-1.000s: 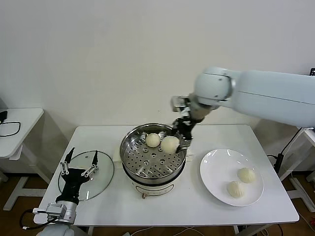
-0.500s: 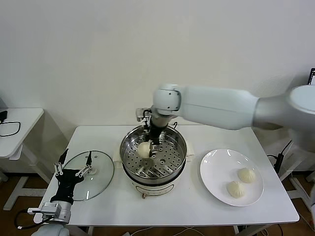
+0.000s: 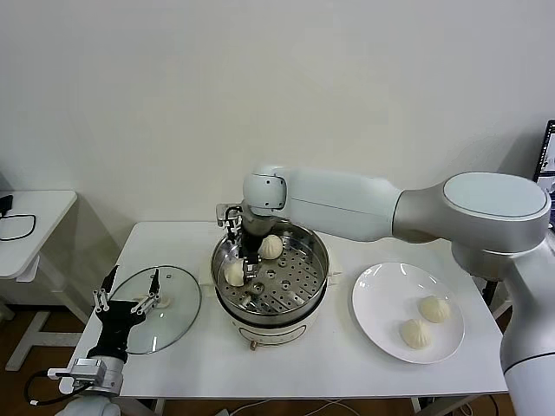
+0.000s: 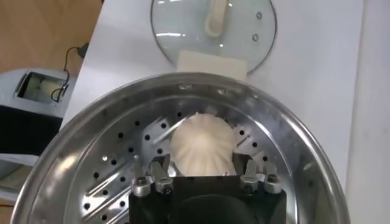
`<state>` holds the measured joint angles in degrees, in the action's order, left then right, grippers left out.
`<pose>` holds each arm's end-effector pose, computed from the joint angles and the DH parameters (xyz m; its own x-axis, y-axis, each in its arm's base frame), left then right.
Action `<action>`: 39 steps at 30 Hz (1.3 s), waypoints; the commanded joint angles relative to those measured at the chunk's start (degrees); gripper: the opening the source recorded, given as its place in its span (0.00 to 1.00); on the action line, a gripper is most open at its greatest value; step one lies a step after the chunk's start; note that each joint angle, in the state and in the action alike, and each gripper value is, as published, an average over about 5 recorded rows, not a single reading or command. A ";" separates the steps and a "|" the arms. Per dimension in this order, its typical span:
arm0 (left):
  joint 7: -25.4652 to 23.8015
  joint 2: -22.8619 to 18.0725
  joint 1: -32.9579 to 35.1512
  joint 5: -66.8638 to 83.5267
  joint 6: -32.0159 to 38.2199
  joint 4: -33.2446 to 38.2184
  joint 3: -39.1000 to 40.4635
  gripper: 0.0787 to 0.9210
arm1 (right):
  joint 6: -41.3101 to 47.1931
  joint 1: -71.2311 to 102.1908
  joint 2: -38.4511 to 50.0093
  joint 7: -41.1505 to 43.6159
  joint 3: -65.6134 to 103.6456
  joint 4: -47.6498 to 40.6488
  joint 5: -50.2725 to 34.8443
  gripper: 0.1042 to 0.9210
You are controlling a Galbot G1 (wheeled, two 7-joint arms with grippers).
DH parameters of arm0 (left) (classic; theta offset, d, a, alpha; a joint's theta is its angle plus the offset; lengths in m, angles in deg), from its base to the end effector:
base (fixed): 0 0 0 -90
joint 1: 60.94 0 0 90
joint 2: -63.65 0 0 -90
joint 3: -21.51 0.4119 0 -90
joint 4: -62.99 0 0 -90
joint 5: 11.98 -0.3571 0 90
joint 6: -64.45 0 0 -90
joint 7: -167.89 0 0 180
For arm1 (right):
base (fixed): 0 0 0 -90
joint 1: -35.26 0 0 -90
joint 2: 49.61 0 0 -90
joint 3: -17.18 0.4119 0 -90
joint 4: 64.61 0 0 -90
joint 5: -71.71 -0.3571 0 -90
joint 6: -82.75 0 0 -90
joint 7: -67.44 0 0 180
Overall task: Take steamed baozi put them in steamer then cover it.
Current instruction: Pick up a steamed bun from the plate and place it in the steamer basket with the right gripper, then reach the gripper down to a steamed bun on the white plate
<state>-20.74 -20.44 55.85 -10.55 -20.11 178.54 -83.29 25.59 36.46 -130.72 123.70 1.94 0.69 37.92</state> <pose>0.1663 0.1084 -0.3618 -0.9969 -0.0202 -0.0761 -0.0346 0.9806 0.1931 0.6008 0.2225 -0.0979 -0.0236 -0.2653 0.9639 -0.9648 -0.2464 -0.0915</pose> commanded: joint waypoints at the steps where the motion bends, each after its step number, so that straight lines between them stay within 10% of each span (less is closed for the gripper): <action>1: -0.04 0.00 0.05 0.01 0.04 -0.11 -0.16 0.88 | -0.02 0.82 -0.90 0.40 0.46 -1.00 0.66 0.86; 24: 0.30 -0.32 0.99 -0.43 -0.06 1.88 1.01 0.88 | -3.86 -18.63 49.71 11.48 -5.28 30.78 7.32 0.88; 39: 0.40 -0.92 1.17 -1.64 0.30 1.85 3.47 0.88 | -12.70 30.60 67.15 14.74 28.36 27.80 35.37 0.88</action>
<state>-20.37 -21.32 56.99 -11.83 -19.84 180.30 -80.51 15.99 44.61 -73.71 136.54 13.46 27.78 61.44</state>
